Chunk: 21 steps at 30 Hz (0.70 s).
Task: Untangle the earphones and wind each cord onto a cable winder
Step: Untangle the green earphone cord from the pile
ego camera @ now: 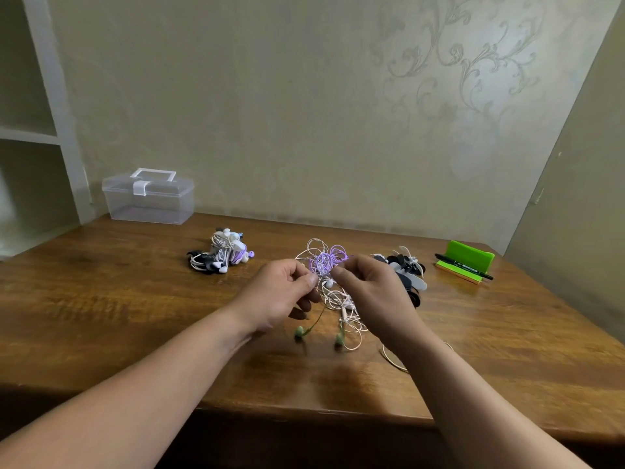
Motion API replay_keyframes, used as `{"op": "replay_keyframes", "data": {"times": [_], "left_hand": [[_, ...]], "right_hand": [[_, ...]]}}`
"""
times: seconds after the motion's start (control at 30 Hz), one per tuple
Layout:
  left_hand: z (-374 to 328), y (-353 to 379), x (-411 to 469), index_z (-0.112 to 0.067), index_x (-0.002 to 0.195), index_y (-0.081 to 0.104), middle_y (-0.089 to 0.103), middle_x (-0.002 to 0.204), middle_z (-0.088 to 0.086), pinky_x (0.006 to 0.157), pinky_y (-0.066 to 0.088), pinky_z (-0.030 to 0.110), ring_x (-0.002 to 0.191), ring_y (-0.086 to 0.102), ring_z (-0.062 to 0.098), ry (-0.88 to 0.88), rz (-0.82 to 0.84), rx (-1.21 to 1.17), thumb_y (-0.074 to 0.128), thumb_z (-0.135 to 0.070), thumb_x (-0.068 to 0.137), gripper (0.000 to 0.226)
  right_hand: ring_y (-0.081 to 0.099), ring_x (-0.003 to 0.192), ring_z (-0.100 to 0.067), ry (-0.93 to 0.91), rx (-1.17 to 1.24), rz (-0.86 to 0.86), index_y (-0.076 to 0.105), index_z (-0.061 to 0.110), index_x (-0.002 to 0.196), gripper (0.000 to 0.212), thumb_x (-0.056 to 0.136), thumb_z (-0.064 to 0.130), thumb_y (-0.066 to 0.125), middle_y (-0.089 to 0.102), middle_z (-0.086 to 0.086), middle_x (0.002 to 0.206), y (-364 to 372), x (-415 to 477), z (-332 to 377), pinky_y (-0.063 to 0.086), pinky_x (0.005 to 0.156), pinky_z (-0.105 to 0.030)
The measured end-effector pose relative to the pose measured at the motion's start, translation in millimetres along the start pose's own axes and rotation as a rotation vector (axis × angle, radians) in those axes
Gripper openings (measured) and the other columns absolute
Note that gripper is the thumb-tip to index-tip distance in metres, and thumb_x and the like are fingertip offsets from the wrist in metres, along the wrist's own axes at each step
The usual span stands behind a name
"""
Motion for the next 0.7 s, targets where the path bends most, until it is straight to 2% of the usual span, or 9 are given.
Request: {"op": "replay_keyframes", "data": {"times": [0.07, 0.13, 0.17, 0.2, 0.33, 0.43, 0.57, 0.7], "left_hand": [[0.1, 3.7, -1.0, -0.009, 0.091, 0.061, 0.070, 0.077, 0.005, 0.062, 0.056, 0.035, 0.066, 0.061, 0.016, 0.028, 0.027, 0.141, 0.065, -0.014, 0.100, 0.011], [-4.6, -2.8, 0.2, -0.015, 0.083, 0.058, 0.067, 0.072, 0.000, 0.064, 0.055, 0.040, 0.064, 0.058, 0.019, 0.137, -0.069, 0.431, 0.071, -0.014, 0.091, 0.015], [-7.4, -4.3, 0.3, -0.018, 0.080, 0.056, 0.064, 0.069, -0.004, 0.065, 0.054, 0.041, 0.064, 0.057, 0.021, 0.162, -0.115, 0.484, 0.071, -0.015, 0.087, 0.016], [-8.0, -6.3, 0.0, -0.018, 0.078, 0.055, 0.061, 0.066, -0.006, 0.065, 0.054, 0.041, 0.063, 0.056, 0.021, 0.156, -0.148, 0.434, 0.070, -0.013, 0.086, 0.017], [-5.2, -9.7, 1.5, -0.016, 0.080, 0.058, 0.052, 0.063, -0.007, 0.057, 0.042, 0.025, 0.058, 0.047, 0.008, 0.018, -0.187, -0.137, 0.064, 0.000, 0.092, 0.021], [-1.5, -4.4, 1.9, -0.016, 0.082, 0.058, 0.052, 0.063, 0.000, 0.056, 0.033, 0.027, 0.056, 0.045, 0.011, -0.074, -0.110, -0.375, 0.064, 0.002, 0.092, 0.021], [-1.8, -6.1, 2.4, -0.016, 0.079, 0.057, 0.056, 0.064, 0.001, 0.055, 0.032, 0.028, 0.054, 0.044, 0.013, -0.116, -0.124, -0.302, 0.065, -0.001, 0.090, 0.020], [-10.4, -3.6, 3.6, -0.016, 0.078, 0.059, 0.065, 0.073, 0.002, 0.053, 0.033, 0.026, 0.054, 0.046, 0.010, -0.108, -0.103, -0.139, 0.058, -0.005, 0.093, 0.018]], "right_hand": [[0.040, 0.057, -0.011, 0.105, 0.148, 0.010, 0.069, 0.014, 0.084, 0.025, 0.098, 0.034, 0.069, 0.048, 0.008, 0.060, 1.5, 1.1, -9.1, 0.034, 0.057, -0.032], [0.036, 0.055, -0.015, 0.169, 0.252, 0.021, 0.067, 0.011, 0.083, 0.027, 0.094, 0.035, 0.070, 0.044, 0.005, 0.059, 3.6, 1.8, -14.5, 0.029, 0.055, -0.032], [0.034, 0.054, -0.015, 0.178, 0.271, 0.027, 0.066, 0.009, 0.084, 0.029, 0.091, 0.036, 0.070, 0.043, 0.005, 0.058, 3.8, 1.7, -14.7, 0.027, 0.054, -0.032], [0.033, 0.053, -0.015, 0.178, 0.276, 0.037, 0.066, 0.008, 0.084, 0.031, 0.088, 0.038, 0.070, 0.042, 0.004, 0.058, 4.5, 1.2, -14.4, 0.026, 0.054, -0.032], [0.033, 0.049, -0.011, 0.126, 0.203, 0.072, 0.068, 0.010, 0.082, 0.030, 0.095, 0.036, 0.074, 0.041, 0.006, 0.055, 0.4, -2.1, -10.1, 0.028, 0.051, -0.027], [0.034, 0.051, -0.011, 0.058, 0.130, 0.101, 0.074, 0.010, 0.085, 0.031, 0.094, 0.039, 0.076, 0.044, 0.003, 0.058, -3.0, -4.9, -1.8, 0.029, 0.047, -0.024], [0.039, 0.060, -0.014, -0.061, 0.127, 0.096, 0.075, 0.015, 0.083, 0.023, 0.093, 0.035, 0.078, 0.049, 0.001, 0.063, -7.8, -5.1, 14.0, 0.032, 0.053, -0.027], [0.041, 0.057, -0.010, -0.129, 0.087, 0.130, 0.075, 0.018, 0.086, 0.020, 0.095, 0.036, 0.076, 0.051, 0.007, 0.061, -5.3, -7.4, 24.5, 0.033, 0.055, -0.027]]}}
Point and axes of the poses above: each hand's wrist, its own x-axis towards the middle knuckle, its own y-axis out of the palm, z = x × y, the point moved 7 cm from there along x, towards the middle knuckle
